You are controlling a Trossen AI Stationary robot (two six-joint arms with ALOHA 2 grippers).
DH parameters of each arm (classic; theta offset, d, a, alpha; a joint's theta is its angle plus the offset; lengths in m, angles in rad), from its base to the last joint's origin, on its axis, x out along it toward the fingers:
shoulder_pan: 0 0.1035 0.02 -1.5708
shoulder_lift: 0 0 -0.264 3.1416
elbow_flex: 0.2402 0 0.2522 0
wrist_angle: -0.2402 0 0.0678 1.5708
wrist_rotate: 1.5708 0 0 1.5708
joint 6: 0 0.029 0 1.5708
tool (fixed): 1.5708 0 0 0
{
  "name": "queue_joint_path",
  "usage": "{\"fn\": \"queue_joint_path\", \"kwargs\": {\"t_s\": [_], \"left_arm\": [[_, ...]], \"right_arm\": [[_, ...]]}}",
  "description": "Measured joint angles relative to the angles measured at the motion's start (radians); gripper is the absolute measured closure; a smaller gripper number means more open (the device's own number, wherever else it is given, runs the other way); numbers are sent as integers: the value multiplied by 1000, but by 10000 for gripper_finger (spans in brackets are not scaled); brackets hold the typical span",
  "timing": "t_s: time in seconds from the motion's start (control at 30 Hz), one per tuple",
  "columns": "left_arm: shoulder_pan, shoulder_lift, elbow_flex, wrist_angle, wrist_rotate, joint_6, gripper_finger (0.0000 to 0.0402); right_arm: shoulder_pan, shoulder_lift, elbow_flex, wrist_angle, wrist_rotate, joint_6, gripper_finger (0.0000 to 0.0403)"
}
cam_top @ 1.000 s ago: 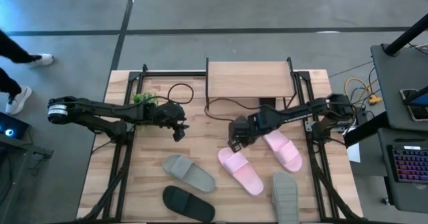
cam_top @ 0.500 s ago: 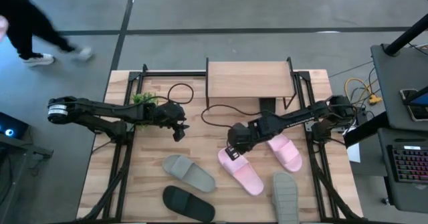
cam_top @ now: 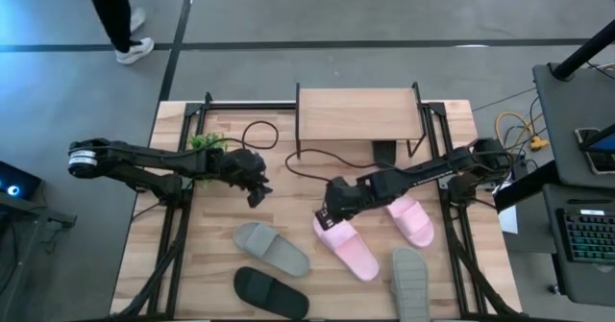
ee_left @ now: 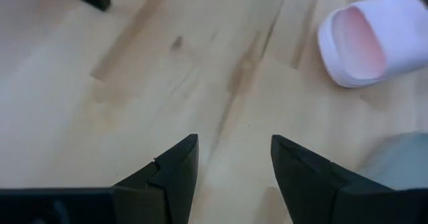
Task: Pick and place slides into the shelf
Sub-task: Move the black slipper under the shelf
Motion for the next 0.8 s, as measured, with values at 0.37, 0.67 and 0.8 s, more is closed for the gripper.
{"fn": "queue_joint_path", "kwargs": {"t_s": [0.37, 0.67, 0.8], "left_arm": [[-35, -73, 29, 148, 125, -276, 228], [-61, -168, 31, 277, 165, -463, 228], [-90, -207, 15, 260, 165, -469, 228]], "right_arm": [[25, 0, 0, 50, -16, -37, 392], [92, -4, 0, 169, 5, -55, 381], [115, -4, 0, 186, 22, -48, 346]]}}
